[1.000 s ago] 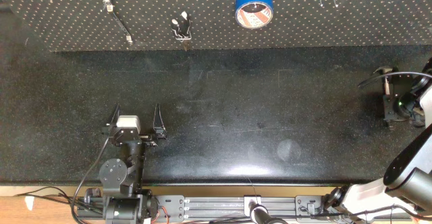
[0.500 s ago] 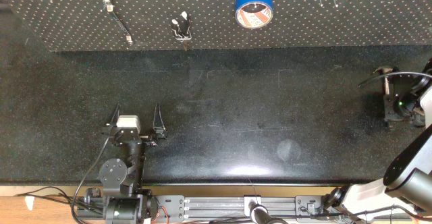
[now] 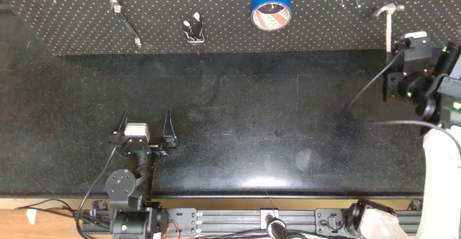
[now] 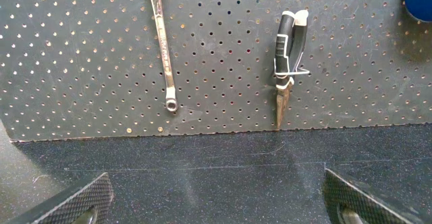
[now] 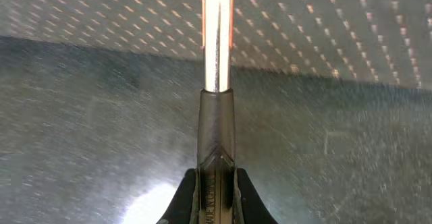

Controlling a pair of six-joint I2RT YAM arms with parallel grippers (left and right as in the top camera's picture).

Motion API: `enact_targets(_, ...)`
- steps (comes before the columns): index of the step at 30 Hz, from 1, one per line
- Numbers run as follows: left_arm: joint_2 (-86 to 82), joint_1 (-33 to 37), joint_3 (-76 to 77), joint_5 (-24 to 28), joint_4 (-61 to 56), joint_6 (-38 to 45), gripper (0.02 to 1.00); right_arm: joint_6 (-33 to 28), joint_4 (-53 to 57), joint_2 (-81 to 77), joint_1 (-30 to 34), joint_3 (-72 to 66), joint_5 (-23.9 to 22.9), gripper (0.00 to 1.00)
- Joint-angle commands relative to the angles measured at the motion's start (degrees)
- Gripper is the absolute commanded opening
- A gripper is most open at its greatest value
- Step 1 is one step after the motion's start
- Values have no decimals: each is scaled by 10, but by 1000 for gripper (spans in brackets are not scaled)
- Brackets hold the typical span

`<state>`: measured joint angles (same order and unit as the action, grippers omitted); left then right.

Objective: Place Tools Onto Pegboard

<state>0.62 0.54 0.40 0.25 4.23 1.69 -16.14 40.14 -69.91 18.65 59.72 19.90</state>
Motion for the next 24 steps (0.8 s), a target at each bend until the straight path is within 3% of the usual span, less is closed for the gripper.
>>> enact_targets(1, -4, -2, -1, 4, 4, 7, 996, 63, -28, 59, -52, 2, 10, 75)
enact_targets(7, -4, -2, -1, 4, 4, 7, 996, 76, -94, 53, -120, 2, 9, 73)
enact_targets(24, -4, -2, -1, 4, 4, 7, 996, 84, -141, -115, -132, 2, 3, 75)
